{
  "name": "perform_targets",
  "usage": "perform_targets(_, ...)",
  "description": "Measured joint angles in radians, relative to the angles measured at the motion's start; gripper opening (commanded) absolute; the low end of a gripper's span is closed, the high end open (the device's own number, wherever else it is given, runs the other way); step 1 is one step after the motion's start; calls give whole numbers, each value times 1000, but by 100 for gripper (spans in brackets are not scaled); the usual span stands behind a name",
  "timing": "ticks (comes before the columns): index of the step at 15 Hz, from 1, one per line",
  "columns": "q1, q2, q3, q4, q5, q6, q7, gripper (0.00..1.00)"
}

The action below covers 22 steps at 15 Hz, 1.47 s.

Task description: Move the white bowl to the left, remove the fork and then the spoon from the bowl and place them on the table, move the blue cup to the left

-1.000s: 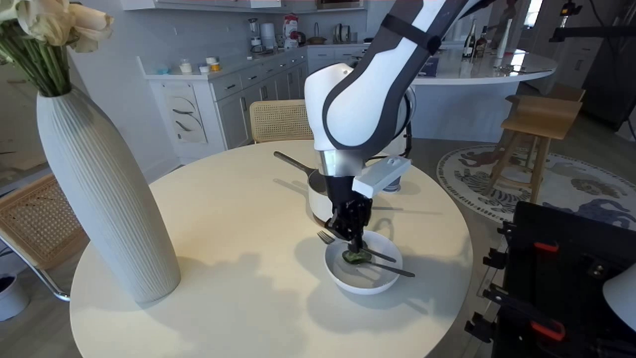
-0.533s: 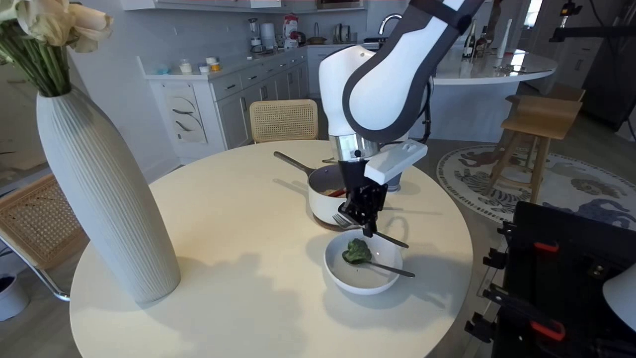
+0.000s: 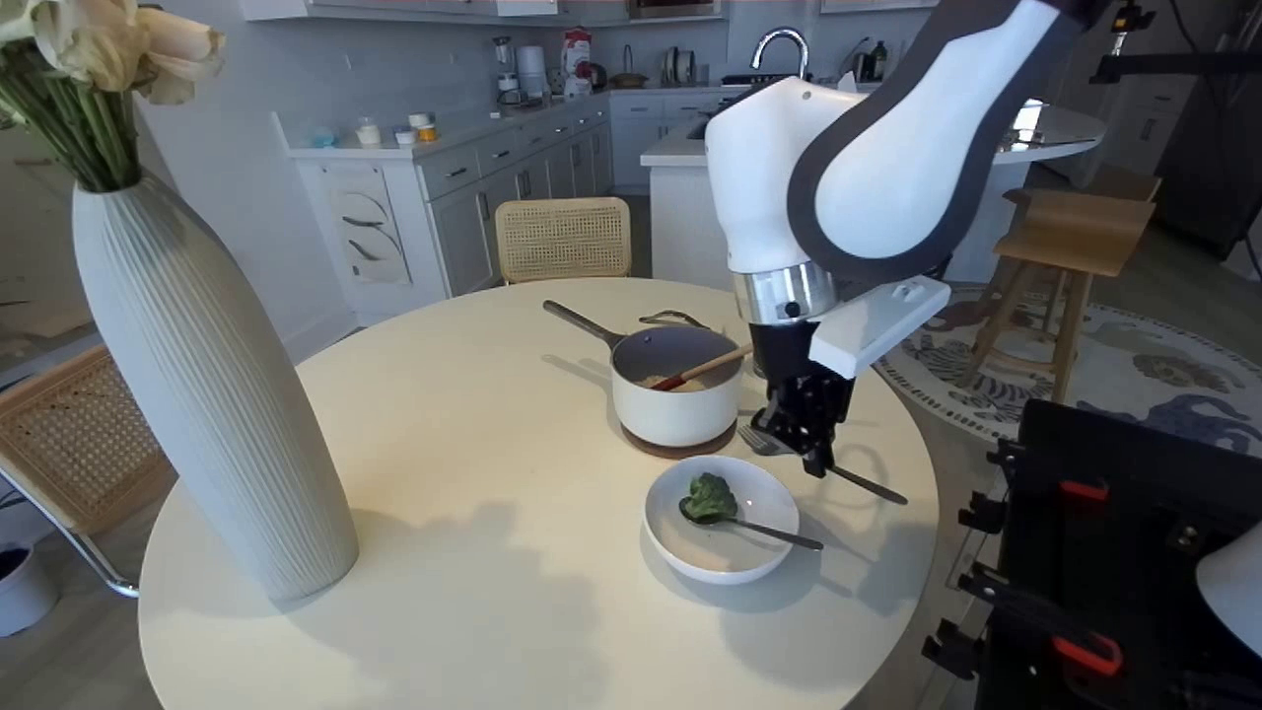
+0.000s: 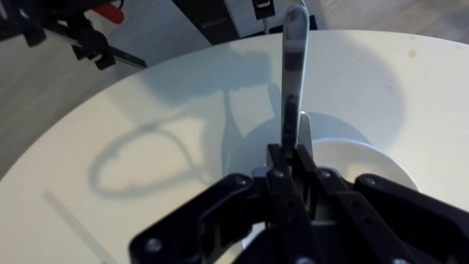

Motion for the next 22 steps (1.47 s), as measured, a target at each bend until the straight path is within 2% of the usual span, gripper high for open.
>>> perform_targets(6, -29, -107, -10, -155, -74, 79, 63, 3)
perform_targets(11, -108, -116, -55, -178, -153, 167, 52, 3)
perform_targets(15, -147, -79, -83, -165, -163, 236, 22, 3)
perform_targets(22, -135, 86, -99, -87, -167, 338, 18, 3)
